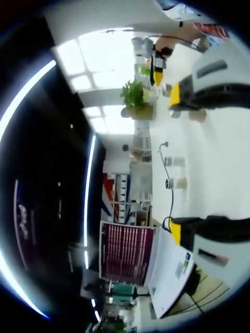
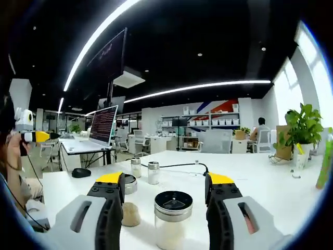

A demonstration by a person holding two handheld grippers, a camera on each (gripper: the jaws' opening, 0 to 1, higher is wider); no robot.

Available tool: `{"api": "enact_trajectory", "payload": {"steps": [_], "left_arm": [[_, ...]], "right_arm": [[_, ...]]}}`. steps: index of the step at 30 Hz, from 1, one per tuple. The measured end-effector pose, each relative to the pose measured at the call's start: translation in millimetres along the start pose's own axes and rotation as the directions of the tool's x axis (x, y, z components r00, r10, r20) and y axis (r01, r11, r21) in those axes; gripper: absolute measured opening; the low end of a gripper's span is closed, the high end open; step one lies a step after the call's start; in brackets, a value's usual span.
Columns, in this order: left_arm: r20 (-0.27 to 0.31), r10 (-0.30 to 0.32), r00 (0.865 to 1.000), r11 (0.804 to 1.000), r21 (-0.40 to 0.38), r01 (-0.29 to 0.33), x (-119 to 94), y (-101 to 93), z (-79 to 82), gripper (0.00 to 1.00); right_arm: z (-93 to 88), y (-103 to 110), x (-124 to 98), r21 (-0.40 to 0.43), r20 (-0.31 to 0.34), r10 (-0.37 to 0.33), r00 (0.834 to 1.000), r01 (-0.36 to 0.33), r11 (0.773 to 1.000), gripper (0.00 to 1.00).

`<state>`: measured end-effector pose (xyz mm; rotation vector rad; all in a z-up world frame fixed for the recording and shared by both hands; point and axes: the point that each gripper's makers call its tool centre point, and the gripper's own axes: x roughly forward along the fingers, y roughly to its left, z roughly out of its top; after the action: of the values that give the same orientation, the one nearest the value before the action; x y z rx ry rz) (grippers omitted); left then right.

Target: Rotate the seasoning bottle until the label or dispensing opening points toward the visible target arrow and the bottle remains upright within the marked orientation range

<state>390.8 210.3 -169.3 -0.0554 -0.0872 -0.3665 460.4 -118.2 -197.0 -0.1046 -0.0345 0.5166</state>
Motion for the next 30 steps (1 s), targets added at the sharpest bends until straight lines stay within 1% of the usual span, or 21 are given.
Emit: {"api": "enact_trajectory", "payload": {"steps": [1, 2, 4, 5, 6, 7, 9, 11, 12, 14, 15, 17, 18, 19, 21, 22, 23, 26, 28, 30], "left_arm": [[-0.004, -0.001, 1.000, 1.000, -0.002, 0.001, 0.3, 0.0, -1.2, 0.89], [-0.007, -0.001, 1.000, 1.000, -0.004, 0.001, 0.4, -0.3, -2.0, 0.89], [-0.006, 0.002, 1.000, 1.000, -0.004, -0.002, 0.1, 0.0, -1.4, 0.89], [-0.004, 0.004, 1.000, 1.000, -0.003, -0.004, -0.1, 0.2, -0.6, 0.89], [-0.003, 0.005, 1.000, 1.000, -0.002, -0.005, -0.3, 0.1, -0.1, 0.89], [-0.002, 0.005, 1.000, 1.000, -0.001, -0.005, -0.7, -0.2, 0.2, 0.89], [0.000, 0.002, 1.000, 1.000, 0.002, -0.002, -2.0, -1.0, 1.0, 0.89], [0.004, 0.002, 1.000, 1.000, -0.002, -0.002, -2.7, -0.6, 1.8, 0.89], [0.010, 0.000, 1.000, 1.000, -0.011, 0.000, -2.6, -1.0, 2.3, 0.89], [0.014, -0.010, 1.000, 1.000, -0.018, 0.010, -2.0, -1.9, 2.6, 0.89], [0.012, -0.012, 1.000, 1.000, -0.018, 0.012, -1.7, -2.1, 2.0, 0.89], [0.007, -0.008, 1.000, 1.000, -0.014, 0.008, -1.6, -1.8, 0.9, 0.89], [0.006, -0.007, 1.000, 1.000, -0.012, 0.007, -1.7, -1.7, 0.8, 0.89], [0.006, -0.007, 1.000, 1.000, -0.012, 0.007, -1.8, -1.8, 0.9, 0.89], [0.008, -0.007, 1.000, 1.000, -0.013, 0.007, -1.6, -2.3, 1.3, 0.89], [0.013, -0.007, 1.000, 1.000, -0.005, 0.007, -1.0, -2.5, 1.8, 0.89], [0.030, -0.005, 1.000, 1.000, 0.024, 0.004, -0.1, -2.5, 4.3, 0.90], [0.028, -0.005, 1.000, 0.999, 0.040, 0.004, 0.8, -4.7, 4.2, 0.91], [0.021, -0.013, 1.000, 0.999, 0.047, 0.012, 0.9, -6.2, 3.4, 0.92], [0.017, -0.021, 1.000, 0.999, 0.043, 0.020, 1.1, -7.9, 2.7, 0.92]], "right_arm": [[0.2, -0.5, 0.5, -0.021, -0.017, 0.004, 1.000, -0.004, 1.000, 0.67], [3.0, 0.9, 0.8, -0.027, -0.012, 0.023, 1.000, -0.023, 0.999, 0.67], [5.3, 1.0, 0.3, -0.007, -0.013, 0.062, 0.998, -0.062, 0.998, 0.67], [5.0, -1.9, 0.1, 0.001, -0.019, 0.068, 0.998, -0.068, 0.998, 0.67], [3.6, -3.1, -0.2, -0.007, -0.028, 0.083, 0.996, -0.083, 0.997, 0.67], [0.8, -2.4, -1.2, -0.027, -0.047, 0.118, 0.992, -0.119, 0.992, 0.68], [-2.3, -0.7, -4.5, -0.009, -0.053, 0.197, 0.979, -0.198, 0.980, 0.72], [-4.7, -3.3, -9.6, 0.049, -0.051, 0.264, 0.963, -0.262, 0.964, 0.72], [-3.9, -4.2, -12.6, 0.054, -0.033, 0.318, 0.948, -0.316, 0.947, 0.71], [-4.8, -9.7, -14.4, 0.093, -0.018, 0.342, 0.940, -0.339, 0.936, 0.71], [-4.9, -12.2, -15.5, 0.081, -0.008, 0.362, 0.932, -0.360, 0.929, 0.69], [-6.3, -21.2, -15.0, 0.097, 0.004, 0.363, 0.932, -0.362, 0.927, 0.69], [-7.3, -23.9, -15.0, 0.098, 0.003, 0.370, 0.929, -0.369, 0.924, 0.69], [-9.8, -26.9, -15.4, 0.108, -0.012, 0.374, 0.927, -0.371, 0.922, 0.69], [-11.4, -31.2, -15.9, 0.105, -0.015, 0.378, 0.926, -0.374, 0.921, 0.69], [-12.2, -31.5, -15.7, 0.104, -0.011, 0.387, 0.922, -0.383, 0.918, 0.69], [-13.7, -31.6, -14.8, 0.112, -0.007, 0.395, 0.919, -0.392, 0.913, 0.69], [-18.6, -30.3, -11.2, 0.144, 0.009, 0.428, 0.904, -0.425, 0.894, 0.68], [-22.9, -31.2, -5.8, 0.157, 0.014, 0.440, 0.898, -0.436, 0.886, 0.68], [-26.8, -31.2, -1.7, 0.164, 0.007, 0.444, 0.896, -0.440, 0.883, 0.68]]}}
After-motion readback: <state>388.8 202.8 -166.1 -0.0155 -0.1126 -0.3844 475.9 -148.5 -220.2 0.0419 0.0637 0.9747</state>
